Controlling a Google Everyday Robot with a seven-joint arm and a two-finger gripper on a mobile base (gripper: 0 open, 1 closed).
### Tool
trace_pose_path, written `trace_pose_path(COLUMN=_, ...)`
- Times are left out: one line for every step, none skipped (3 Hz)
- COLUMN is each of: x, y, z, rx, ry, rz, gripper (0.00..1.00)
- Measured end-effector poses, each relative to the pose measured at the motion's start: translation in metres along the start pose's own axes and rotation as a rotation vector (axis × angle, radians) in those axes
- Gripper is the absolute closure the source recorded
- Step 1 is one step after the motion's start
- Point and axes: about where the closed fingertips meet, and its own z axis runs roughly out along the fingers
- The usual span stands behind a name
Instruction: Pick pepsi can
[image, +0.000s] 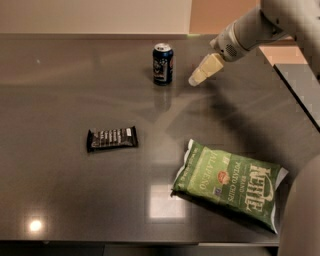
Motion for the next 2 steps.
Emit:
trace_pose_path(x=-0.025, y=0.004, z=0.036, rx=-0.012, ry=-0.066, rz=0.011, gripper=0.0)
trace_pose_path(x=-0.049, y=0.011, z=0.063, rx=-0.024, ry=-0.131, rz=0.025, gripper=0.0)
